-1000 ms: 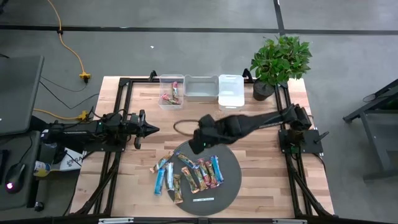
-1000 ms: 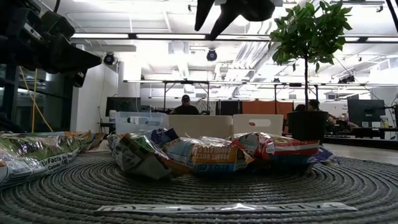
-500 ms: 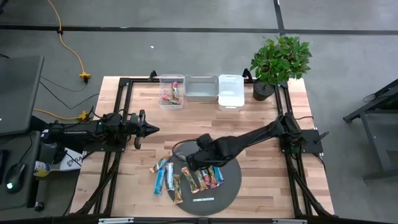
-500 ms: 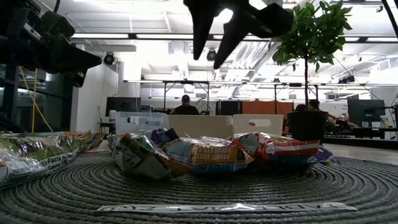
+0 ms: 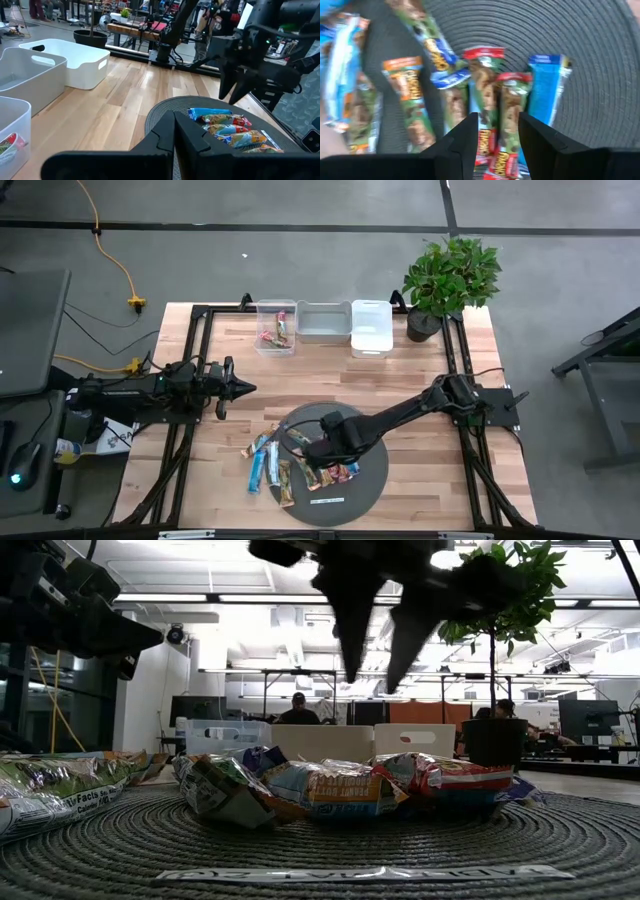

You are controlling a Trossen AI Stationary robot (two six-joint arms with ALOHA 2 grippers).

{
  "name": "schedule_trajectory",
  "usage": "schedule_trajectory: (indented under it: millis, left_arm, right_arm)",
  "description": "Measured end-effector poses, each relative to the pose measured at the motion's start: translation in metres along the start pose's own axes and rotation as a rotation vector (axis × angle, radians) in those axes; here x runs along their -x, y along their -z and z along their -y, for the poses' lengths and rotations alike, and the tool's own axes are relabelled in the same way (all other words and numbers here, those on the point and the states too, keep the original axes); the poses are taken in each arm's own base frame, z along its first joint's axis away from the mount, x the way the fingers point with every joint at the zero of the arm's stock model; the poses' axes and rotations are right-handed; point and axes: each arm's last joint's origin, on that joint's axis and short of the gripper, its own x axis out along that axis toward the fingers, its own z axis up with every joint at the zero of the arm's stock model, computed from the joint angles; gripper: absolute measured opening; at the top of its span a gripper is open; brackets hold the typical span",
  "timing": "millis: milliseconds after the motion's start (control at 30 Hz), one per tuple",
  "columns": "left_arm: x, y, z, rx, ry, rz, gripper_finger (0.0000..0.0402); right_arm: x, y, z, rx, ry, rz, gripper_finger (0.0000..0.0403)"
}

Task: Pick and place Granola Bars by type
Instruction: Put the granola bar into the transparent bin

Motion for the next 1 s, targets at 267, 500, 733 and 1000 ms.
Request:
schedule_trajectory:
  millis: [267,500,733,1000]
  left_arm:
    - [0.0,0.0,0.0,0.0,0.0,0.0,0.0]
    - [0.0,0.0,0.0,0.0,0.0,0.0,0.0]
    - [0.0,0.0,0.0,0.0,0.0,0.0,0.0]
    - [0.0,0.0,0.0,0.0,0.0,0.0,0.0]
  right_arm:
    - [0.001,0.004,0.006,-0.022,0.062,0.018,0.0124]
    - [-0.015,0.008,0.005,-0.005,0.101,-0.011,0.0124]
    - [-0.023,0.009,0.003,0.012,0.11,-0.008,0.0124]
    - [-0.027,0.006,0.002,0.0,0.113,0.02,0.0124]
